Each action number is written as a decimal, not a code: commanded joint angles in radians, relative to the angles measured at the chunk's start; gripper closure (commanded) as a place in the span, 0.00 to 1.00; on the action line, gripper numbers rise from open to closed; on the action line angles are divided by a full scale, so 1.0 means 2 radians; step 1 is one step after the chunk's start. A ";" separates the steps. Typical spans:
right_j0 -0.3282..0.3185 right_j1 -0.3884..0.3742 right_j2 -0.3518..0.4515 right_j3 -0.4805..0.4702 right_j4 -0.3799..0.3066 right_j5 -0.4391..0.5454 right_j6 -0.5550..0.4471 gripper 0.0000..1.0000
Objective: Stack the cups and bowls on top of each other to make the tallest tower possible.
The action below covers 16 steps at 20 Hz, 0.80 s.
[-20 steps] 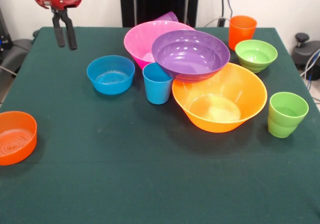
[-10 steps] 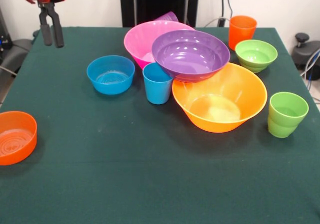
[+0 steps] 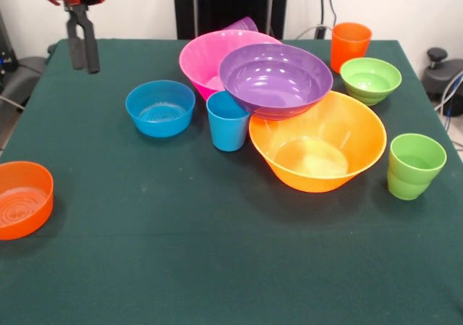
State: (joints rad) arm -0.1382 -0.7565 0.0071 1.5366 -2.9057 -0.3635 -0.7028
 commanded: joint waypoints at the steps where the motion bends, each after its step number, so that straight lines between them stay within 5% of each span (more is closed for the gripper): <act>1: 0.044 0.052 -0.013 -0.042 0.052 0.007 0.208 0.00; 16: 0.119 0.117 -0.083 -0.122 0.065 -0.006 0.321 0.00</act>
State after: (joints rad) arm 0.0594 -0.6103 -0.1563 1.3935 -2.8185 -0.3637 -0.3827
